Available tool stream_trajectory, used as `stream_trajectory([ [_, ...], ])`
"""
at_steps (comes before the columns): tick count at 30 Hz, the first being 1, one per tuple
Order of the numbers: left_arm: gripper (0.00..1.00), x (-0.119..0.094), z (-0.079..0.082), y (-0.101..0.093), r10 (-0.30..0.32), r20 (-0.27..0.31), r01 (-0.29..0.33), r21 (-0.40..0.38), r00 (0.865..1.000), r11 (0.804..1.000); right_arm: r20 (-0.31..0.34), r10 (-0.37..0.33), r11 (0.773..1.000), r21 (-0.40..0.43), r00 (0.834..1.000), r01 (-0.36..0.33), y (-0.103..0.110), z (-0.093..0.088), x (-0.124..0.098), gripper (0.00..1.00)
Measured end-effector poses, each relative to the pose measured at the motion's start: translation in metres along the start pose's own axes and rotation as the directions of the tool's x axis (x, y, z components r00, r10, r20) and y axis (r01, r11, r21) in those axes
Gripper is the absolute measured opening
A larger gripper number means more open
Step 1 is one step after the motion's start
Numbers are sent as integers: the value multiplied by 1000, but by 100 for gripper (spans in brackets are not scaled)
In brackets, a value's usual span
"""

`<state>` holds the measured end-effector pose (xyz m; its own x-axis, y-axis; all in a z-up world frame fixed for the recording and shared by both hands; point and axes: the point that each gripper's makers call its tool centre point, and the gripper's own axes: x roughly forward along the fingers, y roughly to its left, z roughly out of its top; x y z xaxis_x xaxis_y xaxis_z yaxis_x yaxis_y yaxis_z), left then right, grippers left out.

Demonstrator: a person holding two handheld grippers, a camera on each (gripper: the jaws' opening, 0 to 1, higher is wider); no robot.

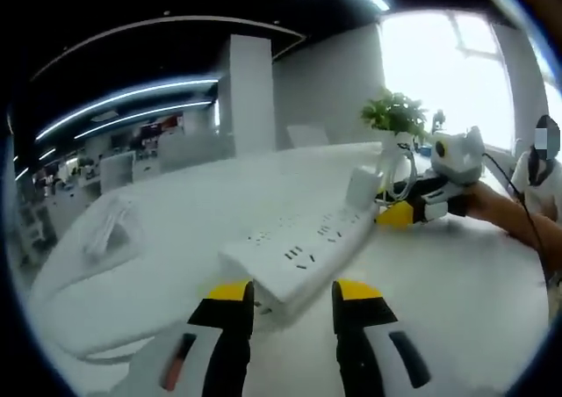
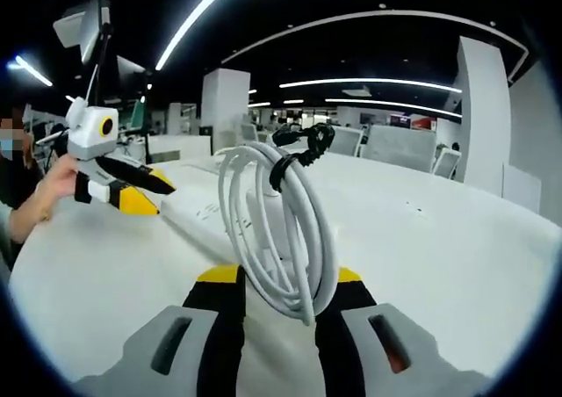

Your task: Straighten the power strip on the desk, plug the charger into it

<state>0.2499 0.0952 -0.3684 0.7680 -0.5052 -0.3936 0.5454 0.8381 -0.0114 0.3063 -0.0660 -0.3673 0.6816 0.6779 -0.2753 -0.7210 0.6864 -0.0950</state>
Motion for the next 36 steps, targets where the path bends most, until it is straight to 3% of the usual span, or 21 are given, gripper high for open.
stream_trajectory([
  [12,38,8,1,7,-7,-8,7,29,1000,1000,-8,-18,1000,-4,1000,18,-1,-1,-1,26],
  [20,31,6,-2,12,12,-6,-11,59,1000,998,-21,-23,1000,-16,1000,22,-3,0,0,25],
  [36,34,5,-7,11,27,-9,-27,61,1000,998,-50,-8,999,-34,999,7,4,-1,-6,23],
])
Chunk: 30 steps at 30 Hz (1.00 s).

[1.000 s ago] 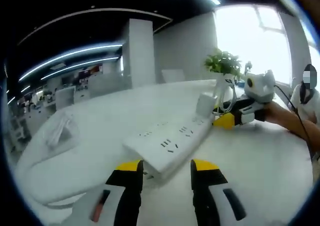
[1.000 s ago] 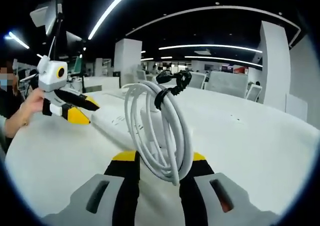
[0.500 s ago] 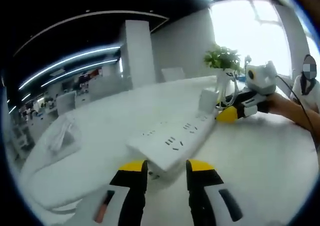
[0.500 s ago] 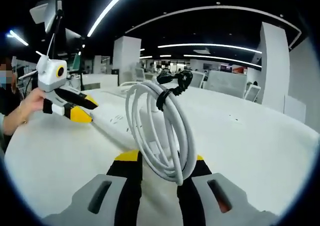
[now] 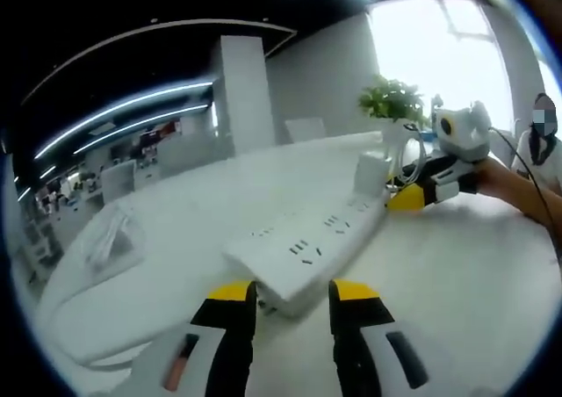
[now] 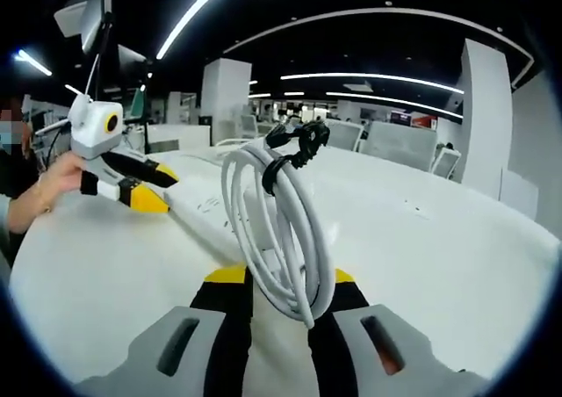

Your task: Straighten the power strip on the desk, plug the charger into it

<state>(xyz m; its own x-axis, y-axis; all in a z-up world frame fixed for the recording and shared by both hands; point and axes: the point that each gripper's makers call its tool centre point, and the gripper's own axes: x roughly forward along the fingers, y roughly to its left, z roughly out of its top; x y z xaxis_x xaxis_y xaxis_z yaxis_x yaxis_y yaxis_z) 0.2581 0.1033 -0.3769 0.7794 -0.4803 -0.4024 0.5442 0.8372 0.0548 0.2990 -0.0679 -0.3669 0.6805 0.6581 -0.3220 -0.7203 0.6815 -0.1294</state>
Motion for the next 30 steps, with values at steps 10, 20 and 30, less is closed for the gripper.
stream_trajectory([
  [10,33,-4,-1,0,2,-3,-3,-36,1000,999,-25,30,999,-42,999,-31,7,0,-4,22],
  [20,32,-10,-3,0,-12,-3,12,-53,1000,999,-41,55,997,-55,998,-58,12,0,-8,21],
  [30,33,-16,-5,2,-30,-17,29,-42,999,999,-66,115,990,-74,991,-120,24,0,-14,18],
])
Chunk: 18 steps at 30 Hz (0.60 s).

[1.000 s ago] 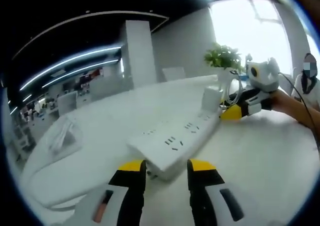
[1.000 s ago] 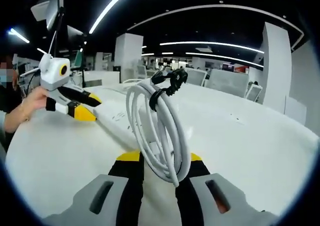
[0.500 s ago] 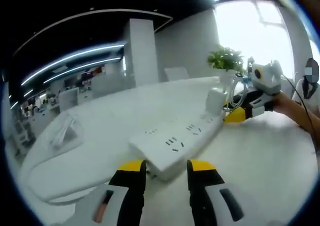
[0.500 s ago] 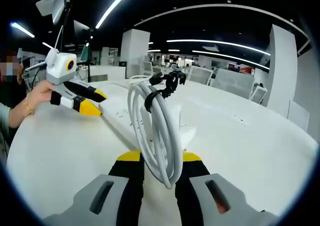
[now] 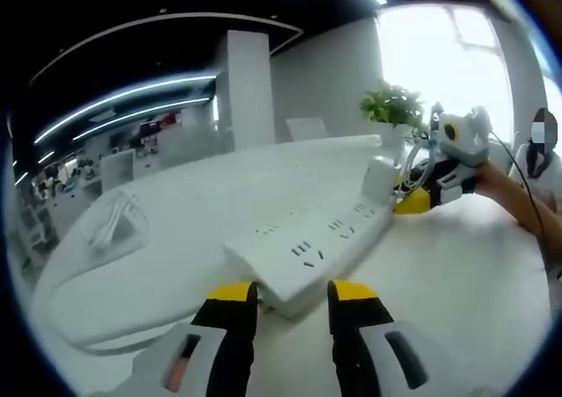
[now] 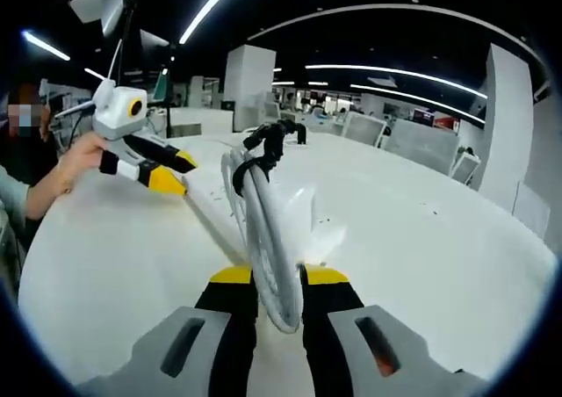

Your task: Straighten the power strip on the desk, plug the charger into it

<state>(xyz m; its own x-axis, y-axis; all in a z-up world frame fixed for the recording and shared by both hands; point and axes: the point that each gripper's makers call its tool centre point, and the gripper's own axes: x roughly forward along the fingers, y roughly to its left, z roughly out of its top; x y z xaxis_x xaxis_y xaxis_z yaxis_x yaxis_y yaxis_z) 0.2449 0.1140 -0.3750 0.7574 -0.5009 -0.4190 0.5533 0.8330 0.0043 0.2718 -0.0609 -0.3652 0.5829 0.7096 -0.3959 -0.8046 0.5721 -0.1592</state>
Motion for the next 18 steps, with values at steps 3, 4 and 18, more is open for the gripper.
stream_trajectory([
  [3,32,-4,-2,1,-9,0,9,-2,1000,1000,-7,24,1000,-17,1000,-24,5,0,-2,17],
  [4,32,-6,-2,1,-12,0,12,-4,1000,1000,-8,33,999,-20,999,-33,7,0,-2,17],
  [18,33,-15,-9,0,-37,-4,37,1,999,999,-23,112,991,-70,993,-113,23,-2,-8,14],
])
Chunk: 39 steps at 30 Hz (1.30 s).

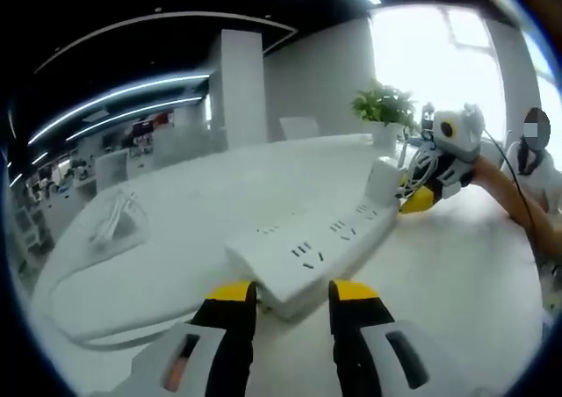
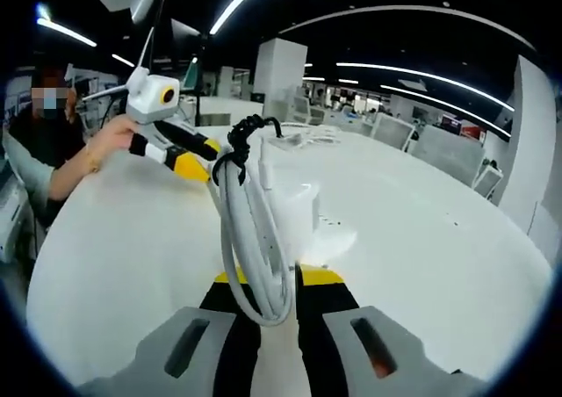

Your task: Straighten the power strip on the desk, plug the charger into it

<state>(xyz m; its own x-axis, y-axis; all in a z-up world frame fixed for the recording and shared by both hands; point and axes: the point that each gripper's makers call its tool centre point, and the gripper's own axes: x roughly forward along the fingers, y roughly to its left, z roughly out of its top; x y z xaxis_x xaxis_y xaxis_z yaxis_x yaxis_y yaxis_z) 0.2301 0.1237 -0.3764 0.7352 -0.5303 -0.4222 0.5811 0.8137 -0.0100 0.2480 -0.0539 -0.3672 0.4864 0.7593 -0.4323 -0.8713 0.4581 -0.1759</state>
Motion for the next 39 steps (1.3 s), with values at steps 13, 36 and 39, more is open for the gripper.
stream_trajectory([
  [13,36,-1,-1,-3,-2,-13,3,30,1000,1000,2,28,1000,9,1000,-28,6,0,-2,13],
  [36,37,-7,-4,-7,-20,-16,21,36,1000,999,-15,54,998,-28,998,-55,14,1,-4,13],
  [39,37,-8,-4,-6,-30,-10,30,24,1000,999,-16,52,998,-26,999,-52,13,1,-4,12],
])
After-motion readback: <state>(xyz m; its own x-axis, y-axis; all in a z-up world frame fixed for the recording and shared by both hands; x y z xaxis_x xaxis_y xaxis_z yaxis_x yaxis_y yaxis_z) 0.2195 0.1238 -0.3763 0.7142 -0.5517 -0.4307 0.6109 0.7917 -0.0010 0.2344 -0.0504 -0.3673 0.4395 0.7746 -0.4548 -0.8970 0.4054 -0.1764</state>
